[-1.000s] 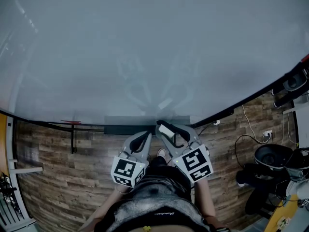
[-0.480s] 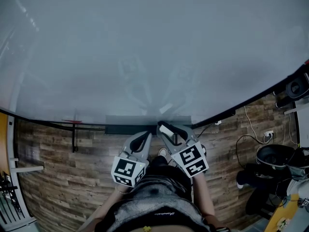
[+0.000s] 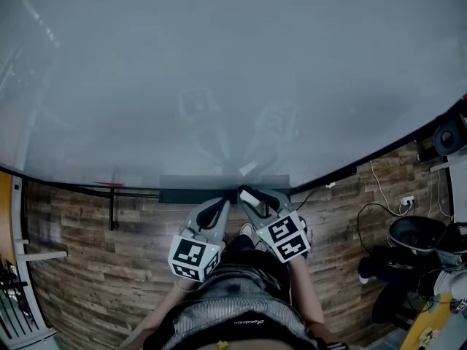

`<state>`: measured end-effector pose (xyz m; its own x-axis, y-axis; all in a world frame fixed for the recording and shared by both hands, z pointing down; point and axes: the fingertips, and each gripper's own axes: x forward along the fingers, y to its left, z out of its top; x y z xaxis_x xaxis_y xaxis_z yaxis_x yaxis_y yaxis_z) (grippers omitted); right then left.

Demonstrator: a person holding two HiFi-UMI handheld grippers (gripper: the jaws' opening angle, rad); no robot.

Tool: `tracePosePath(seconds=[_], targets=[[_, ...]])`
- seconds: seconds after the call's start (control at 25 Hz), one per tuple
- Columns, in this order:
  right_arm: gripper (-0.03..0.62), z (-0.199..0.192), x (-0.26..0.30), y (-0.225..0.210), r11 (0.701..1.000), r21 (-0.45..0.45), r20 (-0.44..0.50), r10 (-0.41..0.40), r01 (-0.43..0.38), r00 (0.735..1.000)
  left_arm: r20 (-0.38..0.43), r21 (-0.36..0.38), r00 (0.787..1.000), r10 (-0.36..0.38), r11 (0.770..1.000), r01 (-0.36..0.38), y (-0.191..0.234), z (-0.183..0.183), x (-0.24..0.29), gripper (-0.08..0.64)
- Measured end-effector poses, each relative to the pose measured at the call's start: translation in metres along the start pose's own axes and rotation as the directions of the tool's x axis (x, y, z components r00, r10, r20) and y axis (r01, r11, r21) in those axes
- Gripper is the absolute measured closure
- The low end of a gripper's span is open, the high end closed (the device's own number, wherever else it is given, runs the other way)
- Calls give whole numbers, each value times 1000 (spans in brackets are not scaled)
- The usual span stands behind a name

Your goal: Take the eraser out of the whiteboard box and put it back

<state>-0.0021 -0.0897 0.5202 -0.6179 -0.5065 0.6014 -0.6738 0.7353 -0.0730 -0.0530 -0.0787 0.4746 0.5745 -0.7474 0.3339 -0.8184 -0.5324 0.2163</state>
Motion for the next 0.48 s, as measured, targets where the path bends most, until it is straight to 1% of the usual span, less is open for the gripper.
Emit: tracePosePath(seconds=[0.12,0.28,0.48], targets=[[431,-7,4,-2,1000,1,-11,-4,4,1000,-6,7,1000,-6,1000,6,-1,0,2,560],[431,-12,9,-4,1000,9,-15,-8,8,1000,-7,-4,1000,-10,1000,10,-1,2,3,560],[431,-12,13,-7,1000,17,10,-14,14,1000,-20,-4,1000,-16,1000,16,-1,1,6,560]])
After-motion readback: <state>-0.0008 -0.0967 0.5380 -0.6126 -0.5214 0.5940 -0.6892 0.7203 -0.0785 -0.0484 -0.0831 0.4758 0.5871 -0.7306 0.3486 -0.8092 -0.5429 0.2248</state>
